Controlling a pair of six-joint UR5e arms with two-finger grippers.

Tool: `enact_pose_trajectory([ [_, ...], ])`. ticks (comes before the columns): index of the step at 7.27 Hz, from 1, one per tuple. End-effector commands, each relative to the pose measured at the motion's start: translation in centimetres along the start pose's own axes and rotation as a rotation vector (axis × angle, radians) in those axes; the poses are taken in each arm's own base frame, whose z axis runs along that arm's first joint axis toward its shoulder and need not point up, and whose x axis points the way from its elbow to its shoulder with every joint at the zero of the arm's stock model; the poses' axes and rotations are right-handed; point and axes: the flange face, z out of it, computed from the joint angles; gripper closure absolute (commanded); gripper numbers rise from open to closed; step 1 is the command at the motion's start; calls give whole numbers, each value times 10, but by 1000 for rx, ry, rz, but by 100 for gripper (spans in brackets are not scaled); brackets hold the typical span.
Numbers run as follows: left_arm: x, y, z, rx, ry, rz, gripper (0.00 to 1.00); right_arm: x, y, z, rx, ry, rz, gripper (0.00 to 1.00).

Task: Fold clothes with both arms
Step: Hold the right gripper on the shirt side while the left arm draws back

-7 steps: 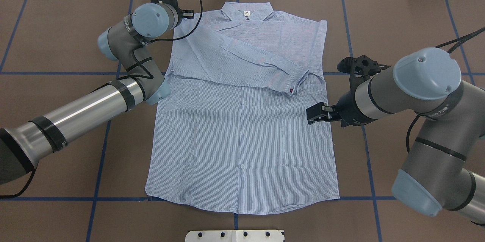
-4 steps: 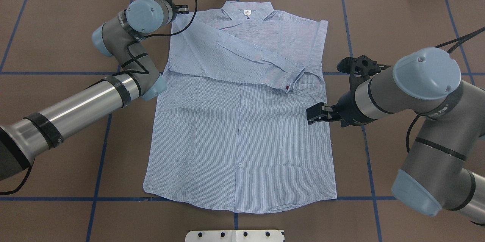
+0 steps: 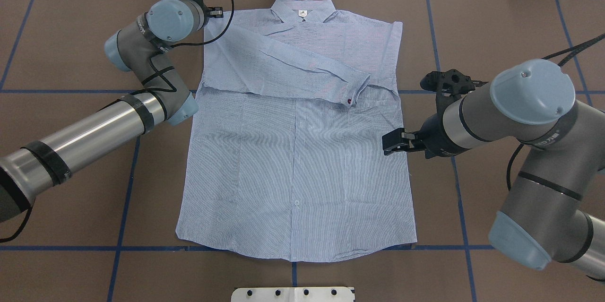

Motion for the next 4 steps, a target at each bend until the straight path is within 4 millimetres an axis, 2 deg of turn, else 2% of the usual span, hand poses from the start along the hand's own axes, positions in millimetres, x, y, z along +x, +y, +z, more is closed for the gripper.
enact_pose_trajectory([
  [1, -3, 0, 1, 0, -3, -1, 99, 0, 0, -1, 1, 0, 1, 0],
  [2, -5, -6, 0, 1, -1, -3, 1, 0, 0, 0, 0, 0, 0, 0],
  [3, -10, -25, -5, -17, 25, -26, 0, -1, 0, -2, 2, -3, 0, 0],
  [4, -8, -46, -22, -74, 103, -44, 0, 0, 0, -3, 6, -3, 0, 0],
])
